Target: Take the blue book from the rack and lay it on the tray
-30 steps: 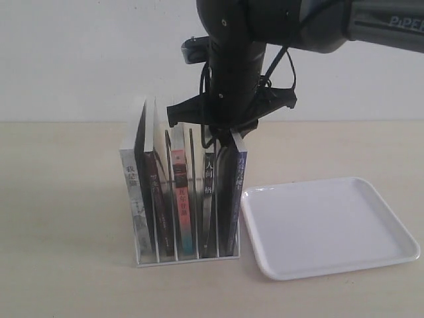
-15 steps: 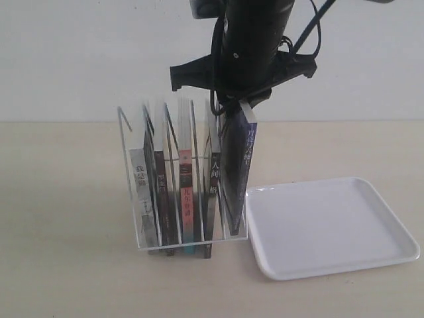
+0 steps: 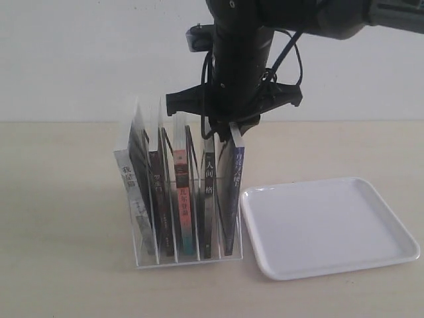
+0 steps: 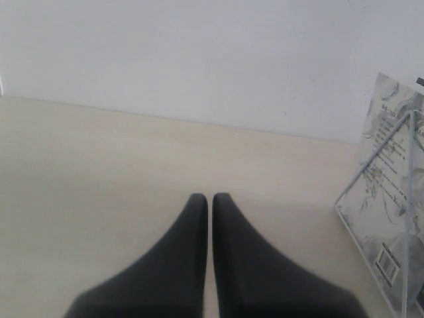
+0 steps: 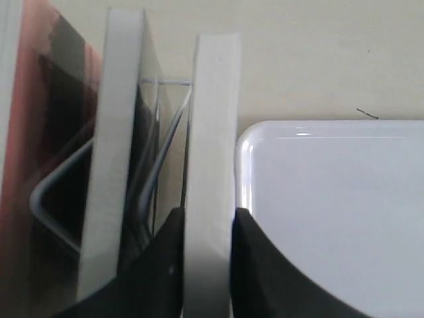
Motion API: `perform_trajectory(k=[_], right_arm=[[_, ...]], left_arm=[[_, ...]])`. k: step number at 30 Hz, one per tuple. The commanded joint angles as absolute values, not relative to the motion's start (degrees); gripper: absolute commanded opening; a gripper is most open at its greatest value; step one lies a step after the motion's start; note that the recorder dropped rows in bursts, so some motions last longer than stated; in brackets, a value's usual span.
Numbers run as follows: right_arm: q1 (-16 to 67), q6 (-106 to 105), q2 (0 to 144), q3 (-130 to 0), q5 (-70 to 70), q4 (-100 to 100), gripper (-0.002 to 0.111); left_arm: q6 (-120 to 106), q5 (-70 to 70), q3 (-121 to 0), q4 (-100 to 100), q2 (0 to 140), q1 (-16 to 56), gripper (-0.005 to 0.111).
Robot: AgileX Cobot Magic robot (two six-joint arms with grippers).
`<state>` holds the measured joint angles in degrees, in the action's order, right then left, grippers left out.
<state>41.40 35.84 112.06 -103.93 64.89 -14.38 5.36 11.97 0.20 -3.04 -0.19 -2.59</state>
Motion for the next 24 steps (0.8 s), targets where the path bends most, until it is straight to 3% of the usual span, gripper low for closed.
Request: perform_trajectory(k=[1, 12, 19, 24], right_arm=[[42.2, 40.8, 111.5, -104.6, 63.0, -17.2, 0.000], [43.1, 42.3, 111.6, -104.6, 64.6, -17.3, 0.001], [43.5, 42.1, 111.6, -104.6, 64.6, -17.2, 0.040], [43.5, 41.9, 111.6, -104.6, 64.7, -17.2, 0.042]], left_arm=[[5.9, 11.5, 0.0, -3.6, 0.0, -2.8, 0.004], [5.9, 11.5, 0.0, -3.6, 0.0, -2.8, 0.004], [5.9, 11.5, 0.0, -3.6, 0.0, -2.8, 0.004], [5.9, 11.5, 0.0, -3.6, 0.0, -2.8, 0.004]])
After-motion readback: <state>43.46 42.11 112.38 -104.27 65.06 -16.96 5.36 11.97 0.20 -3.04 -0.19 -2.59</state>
